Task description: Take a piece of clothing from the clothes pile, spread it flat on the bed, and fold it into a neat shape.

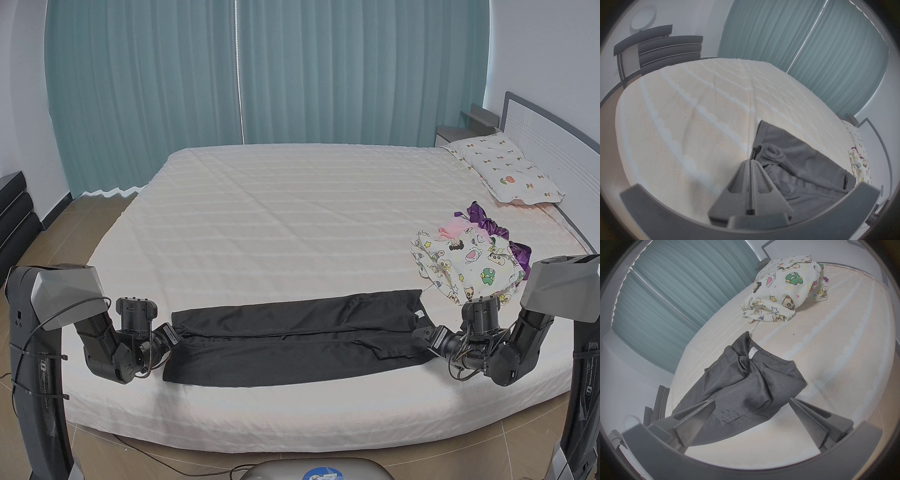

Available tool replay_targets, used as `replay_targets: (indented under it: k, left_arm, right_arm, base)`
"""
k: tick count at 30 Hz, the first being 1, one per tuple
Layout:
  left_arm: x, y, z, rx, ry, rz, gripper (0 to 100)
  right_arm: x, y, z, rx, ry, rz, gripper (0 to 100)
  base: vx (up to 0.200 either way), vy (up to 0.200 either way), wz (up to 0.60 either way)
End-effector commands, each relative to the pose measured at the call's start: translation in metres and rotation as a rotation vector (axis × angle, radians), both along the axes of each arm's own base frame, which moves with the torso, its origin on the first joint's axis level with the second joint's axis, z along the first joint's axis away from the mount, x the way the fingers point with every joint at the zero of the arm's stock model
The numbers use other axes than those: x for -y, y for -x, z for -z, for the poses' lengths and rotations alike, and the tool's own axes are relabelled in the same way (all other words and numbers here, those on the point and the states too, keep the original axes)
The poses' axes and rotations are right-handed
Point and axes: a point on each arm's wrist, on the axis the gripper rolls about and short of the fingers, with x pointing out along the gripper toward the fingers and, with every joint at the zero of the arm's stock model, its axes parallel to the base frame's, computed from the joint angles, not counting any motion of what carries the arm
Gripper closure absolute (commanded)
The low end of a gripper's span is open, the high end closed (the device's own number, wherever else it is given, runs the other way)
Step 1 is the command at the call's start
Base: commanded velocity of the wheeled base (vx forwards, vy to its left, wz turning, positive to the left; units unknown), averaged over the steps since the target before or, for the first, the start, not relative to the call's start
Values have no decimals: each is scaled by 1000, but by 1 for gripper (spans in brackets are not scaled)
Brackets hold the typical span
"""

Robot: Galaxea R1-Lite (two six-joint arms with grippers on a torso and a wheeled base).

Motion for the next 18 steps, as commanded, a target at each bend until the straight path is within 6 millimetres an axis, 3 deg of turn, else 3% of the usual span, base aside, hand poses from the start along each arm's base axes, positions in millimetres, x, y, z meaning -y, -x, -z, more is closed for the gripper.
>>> replay_targets:
  k: [1, 5, 11, 18]
  left_arm:
    - [-5, -3, -15, 46, 19, -11, 0]
    - [-9, 0, -34, 86, 115, 10, 0]
    - [-6, -4, -37, 104, 180, 23, 0]
    - [10, -17, -10, 63, 187, 46, 0]
  right_arm:
    - [0, 0, 0, 0, 0, -1, 0]
    - [0, 0, 0, 0, 1, -1, 0]
    - [0, 0, 0, 0, 1, -2, 0]
    - [0, 0, 1, -1, 3, -3, 0]
  base:
    - [0, 0, 0]
    - [0, 0, 0]
    - [0, 0, 0]
    - [0, 0, 0]
